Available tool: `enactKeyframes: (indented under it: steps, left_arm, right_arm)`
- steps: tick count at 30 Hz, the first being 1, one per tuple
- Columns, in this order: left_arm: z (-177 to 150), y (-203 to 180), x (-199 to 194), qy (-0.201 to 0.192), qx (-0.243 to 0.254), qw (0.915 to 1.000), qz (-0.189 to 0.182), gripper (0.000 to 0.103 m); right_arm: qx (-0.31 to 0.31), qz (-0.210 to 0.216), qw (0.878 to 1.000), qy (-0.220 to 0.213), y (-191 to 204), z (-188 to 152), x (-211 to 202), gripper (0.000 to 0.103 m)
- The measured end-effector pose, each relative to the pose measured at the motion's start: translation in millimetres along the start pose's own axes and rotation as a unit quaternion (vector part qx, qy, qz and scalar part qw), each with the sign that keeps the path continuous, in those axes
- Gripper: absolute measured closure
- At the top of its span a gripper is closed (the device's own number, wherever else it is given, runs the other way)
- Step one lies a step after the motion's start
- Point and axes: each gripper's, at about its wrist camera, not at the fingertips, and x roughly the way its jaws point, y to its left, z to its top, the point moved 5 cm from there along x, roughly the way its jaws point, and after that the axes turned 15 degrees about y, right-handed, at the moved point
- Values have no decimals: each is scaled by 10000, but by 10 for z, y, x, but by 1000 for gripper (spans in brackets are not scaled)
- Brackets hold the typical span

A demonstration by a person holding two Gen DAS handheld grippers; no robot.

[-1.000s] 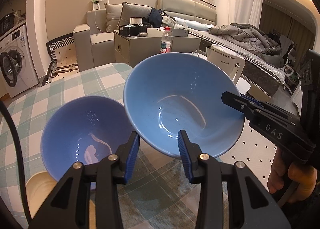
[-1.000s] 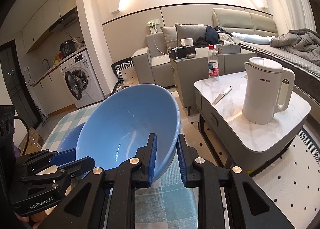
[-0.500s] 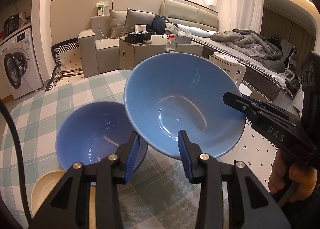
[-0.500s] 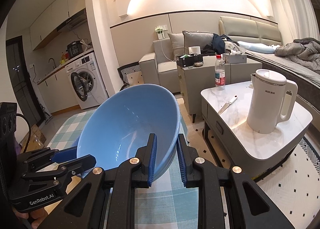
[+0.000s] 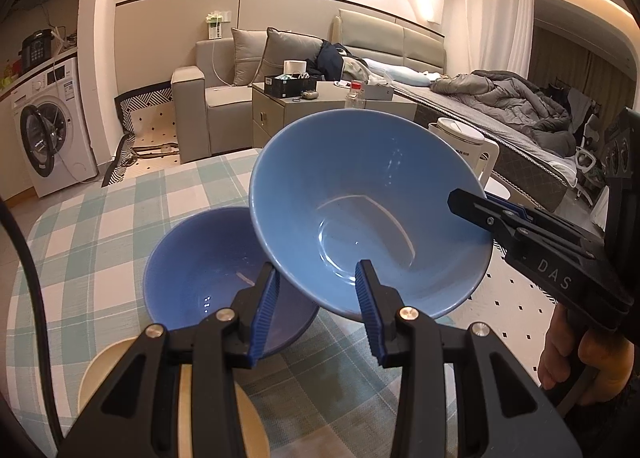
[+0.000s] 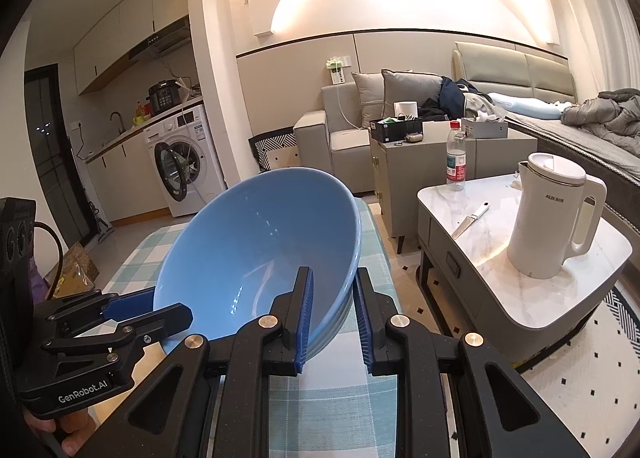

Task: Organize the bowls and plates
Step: 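Lift the light blue bowl with both grippers and carry it toward the dark blue bowls, then lower the light blue bowl into the nested dark blue bowls with both grippers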

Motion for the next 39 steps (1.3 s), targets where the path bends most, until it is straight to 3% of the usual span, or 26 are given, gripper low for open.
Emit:
enactKeyframes:
  steps: [39]
  left_arm:
    - [-246, 474, -259, -180, -376, 9988, 266, 65]
  right_arm:
    - [-447, 287, 9986, 6, 406, 21, 237, 81]
